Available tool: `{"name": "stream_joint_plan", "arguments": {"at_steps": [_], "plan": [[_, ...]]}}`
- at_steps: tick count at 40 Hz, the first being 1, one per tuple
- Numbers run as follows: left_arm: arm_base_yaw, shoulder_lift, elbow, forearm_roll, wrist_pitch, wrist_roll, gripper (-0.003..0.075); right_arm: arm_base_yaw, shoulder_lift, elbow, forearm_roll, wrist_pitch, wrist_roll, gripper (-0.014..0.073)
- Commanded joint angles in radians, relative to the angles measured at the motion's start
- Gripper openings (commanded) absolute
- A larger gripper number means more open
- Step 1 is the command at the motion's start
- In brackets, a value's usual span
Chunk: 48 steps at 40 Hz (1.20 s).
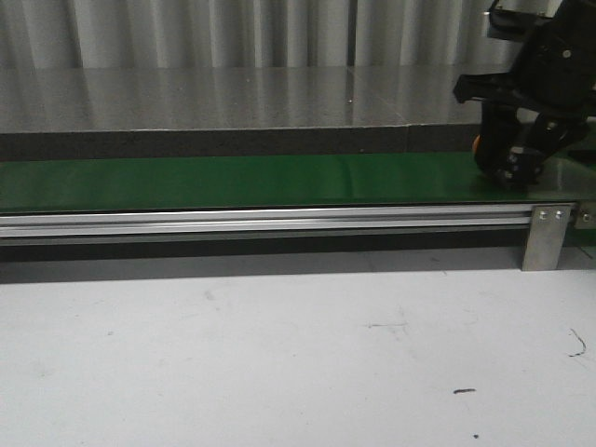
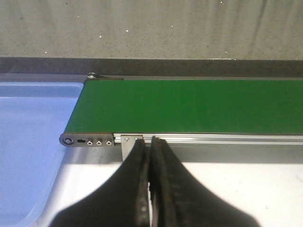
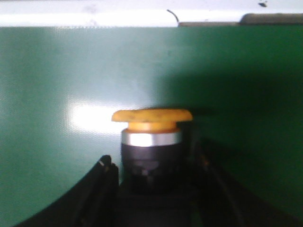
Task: Move button from left to right
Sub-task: 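Lower the right gripper onto the button on the belt and grasp it, then carry the button with the right gripper into the green tray and release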
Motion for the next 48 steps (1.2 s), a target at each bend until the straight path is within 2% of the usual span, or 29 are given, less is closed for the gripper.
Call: {"name": "stream_joint_plan", "arguments": {"at_steps": [1, 18, 25, 34, 37, 43, 45, 48], "plan": [[-0.005, 0.007, -0.028, -0.014, -0.077, -0.009, -0.0021, -0.063, -0.087, -0.030, -0.003, -0.027, -0.002, 0.0150], [-0.005, 0.007, -0.028, -0.014, -0.077, -0.009, -0.0021, -0.380, -0.083, -0.030, -0.063, -0.035, -0.003, 0.0150], [-0.005, 0.007, -0.028, -0.014, -0.077, -0.009, -0.0021, -0.431, -0.033, -0.030, -0.115, -0.041, -0.003, 0.0151], [-0.005, 0.007, -0.028, -0.014, -0.077, -0.009, -0.0021, -0.440, 0.040, -0.030, -0.198, -0.084, -0.003, 0.0157], [-0.005, 0.007, -0.028, -0.014, -0.077, -0.009, -0.0021, -0.440, 0.045, -0.030, -0.198, -0.087, -0.003, 0.0218], [-0.005, 0.007, -0.028, -0.014, -0.077, -0.009, -0.0021, -0.440, 0.030, -0.030, -0.198, -0.078, -0.003, 0.0465], [-0.005, 0.007, -0.028, -0.014, -0.077, -0.009, -0.0021, -0.440, 0.018, -0.030, -0.198, -0.067, -0.003, 0.0514], [-0.005, 0.007, -0.028, -0.014, -0.077, -0.009, -0.0021, -0.440, -0.005, -0.030, -0.199, -0.058, -0.003, 0.0533]]}}
